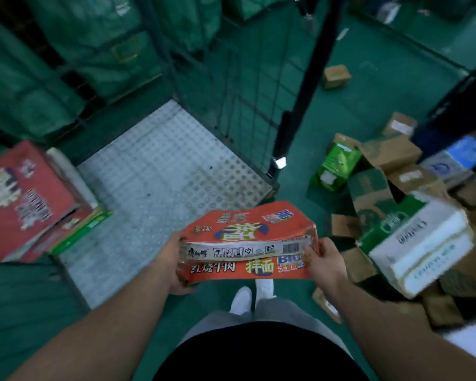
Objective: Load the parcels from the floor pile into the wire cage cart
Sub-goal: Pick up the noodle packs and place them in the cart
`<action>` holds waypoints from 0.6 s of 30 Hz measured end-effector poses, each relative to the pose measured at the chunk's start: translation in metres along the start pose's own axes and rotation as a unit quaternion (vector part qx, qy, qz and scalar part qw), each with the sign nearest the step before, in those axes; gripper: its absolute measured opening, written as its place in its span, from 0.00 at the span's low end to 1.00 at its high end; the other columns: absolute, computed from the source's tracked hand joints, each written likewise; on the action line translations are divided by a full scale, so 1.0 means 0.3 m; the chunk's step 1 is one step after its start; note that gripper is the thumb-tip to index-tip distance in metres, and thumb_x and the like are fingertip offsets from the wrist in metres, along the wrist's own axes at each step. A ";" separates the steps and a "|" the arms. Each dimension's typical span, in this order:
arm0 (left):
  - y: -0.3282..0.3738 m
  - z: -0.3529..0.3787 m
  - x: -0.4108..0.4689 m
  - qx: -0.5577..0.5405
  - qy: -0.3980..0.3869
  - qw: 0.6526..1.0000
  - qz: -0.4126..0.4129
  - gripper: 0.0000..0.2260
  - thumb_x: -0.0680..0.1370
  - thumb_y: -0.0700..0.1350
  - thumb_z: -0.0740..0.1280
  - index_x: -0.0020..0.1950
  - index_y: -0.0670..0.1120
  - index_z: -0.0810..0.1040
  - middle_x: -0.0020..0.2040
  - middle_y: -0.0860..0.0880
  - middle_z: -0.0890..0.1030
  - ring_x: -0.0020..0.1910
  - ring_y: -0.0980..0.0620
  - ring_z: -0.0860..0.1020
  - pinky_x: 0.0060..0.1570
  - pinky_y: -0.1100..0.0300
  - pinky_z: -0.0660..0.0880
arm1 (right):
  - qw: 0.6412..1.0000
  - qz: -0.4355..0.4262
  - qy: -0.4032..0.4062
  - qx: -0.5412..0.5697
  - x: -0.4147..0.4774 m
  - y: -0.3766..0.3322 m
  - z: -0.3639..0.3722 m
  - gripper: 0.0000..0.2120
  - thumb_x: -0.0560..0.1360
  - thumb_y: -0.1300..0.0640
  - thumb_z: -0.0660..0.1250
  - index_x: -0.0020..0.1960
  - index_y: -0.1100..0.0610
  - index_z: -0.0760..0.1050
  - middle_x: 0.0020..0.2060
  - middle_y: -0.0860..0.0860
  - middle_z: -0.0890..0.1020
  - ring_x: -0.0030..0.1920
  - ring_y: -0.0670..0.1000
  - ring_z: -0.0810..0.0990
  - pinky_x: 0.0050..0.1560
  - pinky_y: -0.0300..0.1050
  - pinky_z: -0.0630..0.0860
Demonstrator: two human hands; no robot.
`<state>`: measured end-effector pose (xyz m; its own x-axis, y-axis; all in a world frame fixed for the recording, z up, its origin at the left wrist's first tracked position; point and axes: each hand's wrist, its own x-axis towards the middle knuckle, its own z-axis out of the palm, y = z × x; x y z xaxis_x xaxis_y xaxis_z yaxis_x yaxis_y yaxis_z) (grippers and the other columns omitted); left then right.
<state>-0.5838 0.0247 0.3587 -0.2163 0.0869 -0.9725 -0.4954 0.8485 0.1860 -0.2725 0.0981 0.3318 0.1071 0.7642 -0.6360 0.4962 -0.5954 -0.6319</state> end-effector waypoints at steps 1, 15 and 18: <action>-0.006 -0.029 0.006 -0.032 -0.007 0.999 0.012 0.24 0.73 0.63 0.68 0.53 0.44 0.84 0.37 0.43 0.86 0.46 0.43 0.83 0.52 0.51 0.76 | 1.000 -0.006 -0.021 -0.001 0.027 -0.045 0.017 0.06 0.82 0.53 0.67 0.51 0.55 0.74 0.44 0.52 0.85 0.43 0.52 0.85 0.43 0.49 0.80; -0.029 -0.335 -0.041 -0.424 0.110 0.887 0.148 0.13 0.81 0.55 0.63 0.50 0.46 0.79 0.43 0.43 0.82 0.43 0.45 0.79 0.41 0.53 0.75 | 0.921 0.063 -0.383 -0.038 0.218 -0.668 0.467 0.22 0.76 0.29 0.59 0.61 0.40 0.78 0.55 0.47 0.84 0.58 0.53 0.82 0.70 0.66 0.67; -0.046 -0.459 -0.046 -0.471 0.119 0.858 0.168 0.12 0.79 0.56 0.66 0.53 0.48 0.81 0.44 0.44 0.85 0.45 0.43 0.81 0.49 0.50 0.79 | 0.907 0.056 -0.406 -0.097 0.169 -0.746 0.601 0.29 0.69 0.18 0.55 0.57 0.34 0.78 0.52 0.44 0.83 0.59 0.54 0.78 0.67 0.66 0.64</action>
<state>-0.6897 -0.0602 0.3890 -0.5900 0.0386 -0.8065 -0.8073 -0.0122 0.5900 -0.5335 0.2252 0.3611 -0.4643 0.2201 -0.8579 0.6716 -0.5439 -0.5030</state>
